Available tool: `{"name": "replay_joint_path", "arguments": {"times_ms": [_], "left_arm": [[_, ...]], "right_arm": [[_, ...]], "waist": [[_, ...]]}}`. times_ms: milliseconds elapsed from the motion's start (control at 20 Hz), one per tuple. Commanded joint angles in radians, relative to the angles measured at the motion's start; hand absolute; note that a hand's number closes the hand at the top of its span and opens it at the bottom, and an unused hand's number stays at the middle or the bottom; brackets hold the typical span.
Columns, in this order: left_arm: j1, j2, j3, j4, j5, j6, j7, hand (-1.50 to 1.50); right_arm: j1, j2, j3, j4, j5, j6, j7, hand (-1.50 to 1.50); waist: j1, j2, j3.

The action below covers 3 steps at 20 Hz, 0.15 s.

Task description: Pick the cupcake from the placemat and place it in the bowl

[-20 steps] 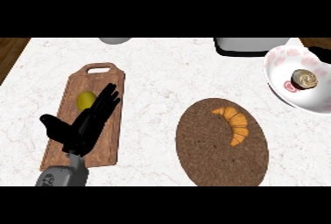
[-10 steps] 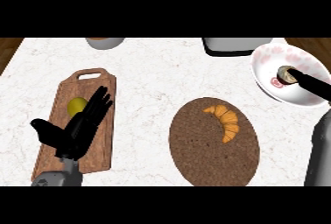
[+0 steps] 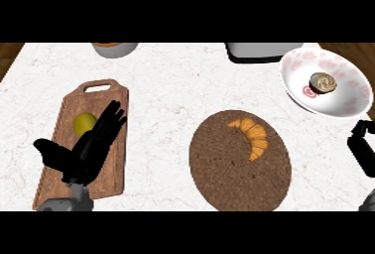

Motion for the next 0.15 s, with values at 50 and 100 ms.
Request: {"name": "replay_joint_path", "arguments": {"times_ms": [50, 100], "left_arm": [[0.007, 0.004, 0.002, -0.002, -0.001, -0.002, -0.003, 0.00], [-0.008, -0.011, -0.004, -0.016, -0.003, 0.015, 0.010, 0.00]], "right_arm": [[0.279, 0.009, 0.195, -0.074, -0.081, -0.006, -0.025, 1.50], [0.331, 0.009, 0.230, -0.079, -0.089, -0.002, -0.030, 1.50]], "waist": [[-0.001, 0.008, 0.003], [-0.013, 0.005, 0.004]]}}
